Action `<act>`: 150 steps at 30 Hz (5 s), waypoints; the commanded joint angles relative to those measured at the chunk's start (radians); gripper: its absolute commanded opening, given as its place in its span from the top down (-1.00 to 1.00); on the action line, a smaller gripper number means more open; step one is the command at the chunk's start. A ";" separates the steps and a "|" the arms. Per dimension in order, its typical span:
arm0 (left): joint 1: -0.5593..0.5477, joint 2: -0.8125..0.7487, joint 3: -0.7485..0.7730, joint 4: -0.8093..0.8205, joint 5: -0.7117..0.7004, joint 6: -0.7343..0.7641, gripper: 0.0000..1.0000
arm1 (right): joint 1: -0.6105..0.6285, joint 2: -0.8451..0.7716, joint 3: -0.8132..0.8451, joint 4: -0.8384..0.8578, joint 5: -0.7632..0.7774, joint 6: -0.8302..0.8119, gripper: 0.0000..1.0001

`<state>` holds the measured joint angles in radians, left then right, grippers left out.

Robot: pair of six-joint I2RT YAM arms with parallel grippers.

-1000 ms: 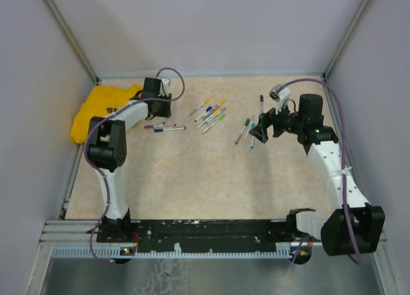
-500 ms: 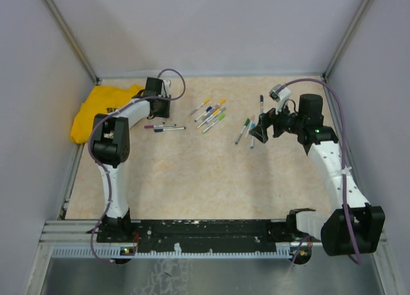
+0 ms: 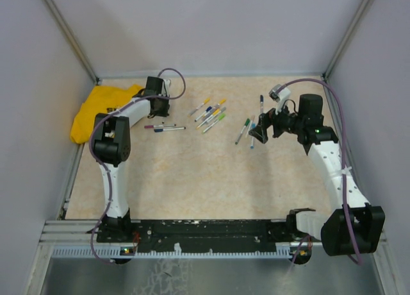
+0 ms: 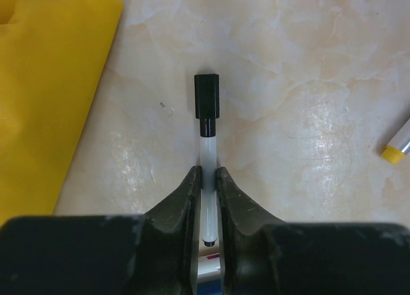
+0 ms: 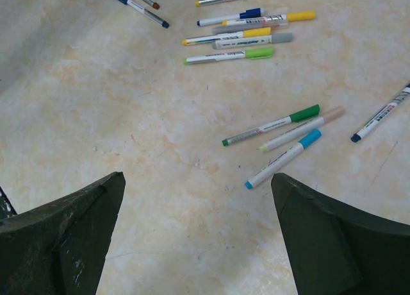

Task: Open the pen caps
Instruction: Pick up the pen from the center of the board, then open the pen cap from the pen.

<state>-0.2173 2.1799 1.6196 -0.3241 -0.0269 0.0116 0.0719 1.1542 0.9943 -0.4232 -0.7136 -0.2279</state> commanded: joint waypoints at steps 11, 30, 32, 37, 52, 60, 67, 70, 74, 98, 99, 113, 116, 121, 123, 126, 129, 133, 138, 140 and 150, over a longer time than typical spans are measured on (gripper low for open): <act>0.007 -0.048 -0.021 0.062 0.015 0.008 1.00 | 0.013 -0.011 -0.050 0.120 -0.141 0.089 -0.93; -0.008 -0.555 -0.507 0.458 0.277 -0.162 1.00 | 0.034 0.001 -0.236 0.484 -0.332 0.330 -0.87; -0.010 -0.621 -0.595 0.528 0.330 -0.212 1.00 | 0.043 0.006 -0.255 0.533 -0.346 0.355 -0.87; -0.027 -0.780 -0.844 0.763 0.454 -0.390 1.00 | 0.081 0.020 -0.299 0.642 -0.360 0.415 -0.87; -0.290 -1.016 -1.353 1.335 0.286 -0.742 1.00 | 0.131 0.042 -0.371 0.841 -0.365 0.521 -0.86; -0.393 -0.993 -1.448 1.500 0.159 -0.805 1.00 | 0.173 0.063 -0.366 0.834 -0.366 0.494 -0.85; -0.419 -1.022 -1.516 1.570 0.071 -0.827 1.00 | 0.207 0.084 -0.357 0.813 -0.352 0.463 -0.85; -0.424 -1.028 -1.527 1.575 0.050 -0.835 1.00 | 0.220 0.091 -0.348 0.790 -0.343 0.437 -0.85; -0.424 -1.014 -1.527 1.578 0.045 -0.848 1.00 | 0.227 0.093 -0.339 0.768 -0.331 0.411 -0.85; -0.428 -0.753 -1.523 1.845 0.076 -1.009 1.00 | 0.268 0.111 -0.349 0.770 -0.256 0.395 -0.85; -0.429 -0.752 -1.525 1.847 0.075 -1.010 1.00 | 0.269 0.114 -0.349 0.766 -0.253 0.393 -0.85; -0.522 -0.962 -1.478 1.554 -0.062 -0.846 1.00 | 0.277 0.119 -0.339 0.757 -0.258 0.380 -0.85; -0.540 -1.016 -1.469 1.493 -0.103 -0.814 1.00 | 0.278 0.120 -0.340 0.762 -0.268 0.385 -0.85; -0.541 -1.017 -1.476 1.504 -0.121 -0.837 1.00 | 0.279 0.117 -0.342 0.774 -0.280 0.395 -0.85; -0.541 -1.008 -1.476 1.515 -0.127 -0.859 1.00 | 0.279 0.116 -0.342 0.777 -0.282 0.398 -0.85; -0.541 -0.997 -1.469 1.517 -0.125 -0.871 1.00 | 0.282 0.116 -0.344 0.782 -0.283 0.402 -0.85; -0.541 -0.989 -1.452 1.493 -0.114 -0.881 1.00 | 0.285 0.117 -0.345 0.789 -0.284 0.409 -0.85; -0.542 -0.969 -1.442 1.499 -0.106 -0.901 1.00 | 0.290 0.122 -0.348 0.801 -0.284 0.422 -0.85; -0.546 -0.934 -1.438 1.537 -0.087 -0.922 1.00 | 0.295 0.124 -0.349 0.806 -0.278 0.433 -0.85; -0.548 -0.923 -1.437 1.555 -0.079 -0.927 1.00 | 0.295 0.124 -0.349 0.807 -0.277 0.438 -0.85; -0.553 -0.901 -1.432 1.572 -0.072 -0.936 1.00 | 0.302 0.126 -0.347 0.807 -0.279 0.441 -0.85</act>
<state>-0.7635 1.2675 0.1673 1.1973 -0.1116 -0.9127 0.3641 1.2736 0.6277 0.3294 -0.9852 0.2134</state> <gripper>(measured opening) 0.021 0.926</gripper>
